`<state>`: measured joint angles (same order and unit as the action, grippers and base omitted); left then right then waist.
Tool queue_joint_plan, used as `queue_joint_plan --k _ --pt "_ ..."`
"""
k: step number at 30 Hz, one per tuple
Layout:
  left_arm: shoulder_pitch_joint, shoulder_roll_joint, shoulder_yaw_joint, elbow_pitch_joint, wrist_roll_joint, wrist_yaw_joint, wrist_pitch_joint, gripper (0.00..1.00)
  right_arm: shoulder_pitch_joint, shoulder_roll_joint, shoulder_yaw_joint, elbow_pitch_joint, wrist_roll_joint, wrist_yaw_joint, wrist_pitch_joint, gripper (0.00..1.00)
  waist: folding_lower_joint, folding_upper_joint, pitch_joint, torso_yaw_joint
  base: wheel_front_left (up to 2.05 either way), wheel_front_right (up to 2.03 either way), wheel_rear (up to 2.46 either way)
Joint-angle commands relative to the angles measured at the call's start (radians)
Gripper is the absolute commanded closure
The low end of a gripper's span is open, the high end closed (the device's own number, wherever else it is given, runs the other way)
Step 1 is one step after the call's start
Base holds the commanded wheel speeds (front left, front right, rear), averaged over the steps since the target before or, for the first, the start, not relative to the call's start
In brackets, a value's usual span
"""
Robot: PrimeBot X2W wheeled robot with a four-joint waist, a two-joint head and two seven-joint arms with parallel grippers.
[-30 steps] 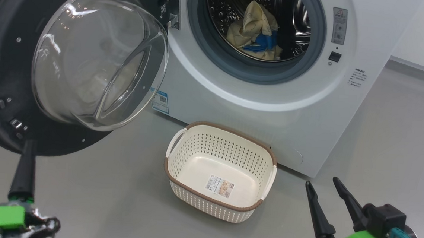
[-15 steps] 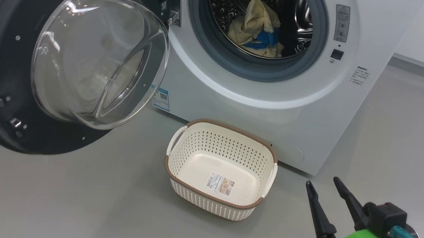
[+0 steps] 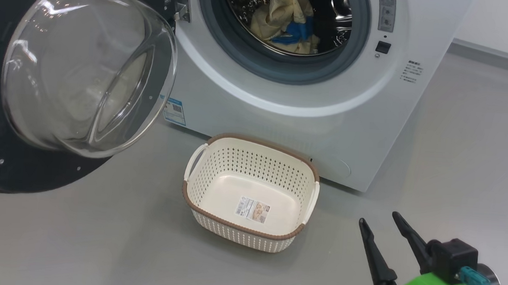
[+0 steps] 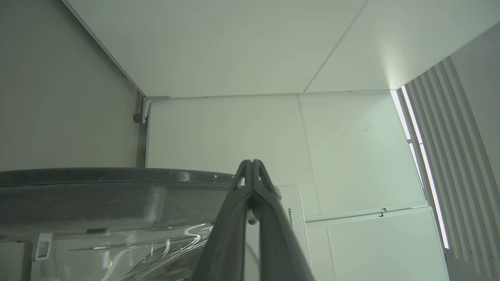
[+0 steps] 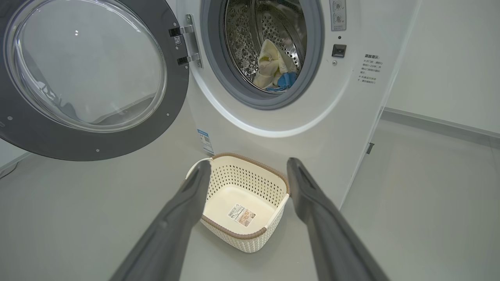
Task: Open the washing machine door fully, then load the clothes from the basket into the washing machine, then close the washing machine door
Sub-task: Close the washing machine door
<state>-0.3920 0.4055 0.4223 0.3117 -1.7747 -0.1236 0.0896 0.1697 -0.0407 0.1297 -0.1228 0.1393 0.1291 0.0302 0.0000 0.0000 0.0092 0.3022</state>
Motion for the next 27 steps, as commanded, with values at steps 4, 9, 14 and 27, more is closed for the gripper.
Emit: queue_joint_plan --k 4,9,14,27 --pt "-0.104 0.067 0.062 0.071 0.011 -0.007 0.000 1.00 -0.033 -0.027 0.026 -0.068 -0.006 0.002 0.028 0.00 0.0000 0.0000 0.041 -0.032 0.00 0.00 0.00" --pt "-0.163 0.063 0.076 0.162 0.030 -0.007 -0.012 1.00 -0.045 -0.048 0.030 -0.094 -0.003 0.002 0.049 0.00 0.0000 0.0000 0.082 -0.052 0.00 0.00 0.00" --pt "-0.203 0.056 0.078 0.218 0.050 -0.007 -0.004 1.00 -0.059 -0.066 0.034 -0.109 0.004 0.002 0.060 0.00 0.0000 0.0000 0.109 -0.066 0.00 0.00 0.00" --pt "-0.213 0.069 0.024 0.319 0.101 -0.007 0.117 1.00 -0.064 -0.067 0.028 -0.119 0.013 0.002 0.072 0.00 0.0000 0.0000 0.125 -0.062 0.00 0.00 0.00"
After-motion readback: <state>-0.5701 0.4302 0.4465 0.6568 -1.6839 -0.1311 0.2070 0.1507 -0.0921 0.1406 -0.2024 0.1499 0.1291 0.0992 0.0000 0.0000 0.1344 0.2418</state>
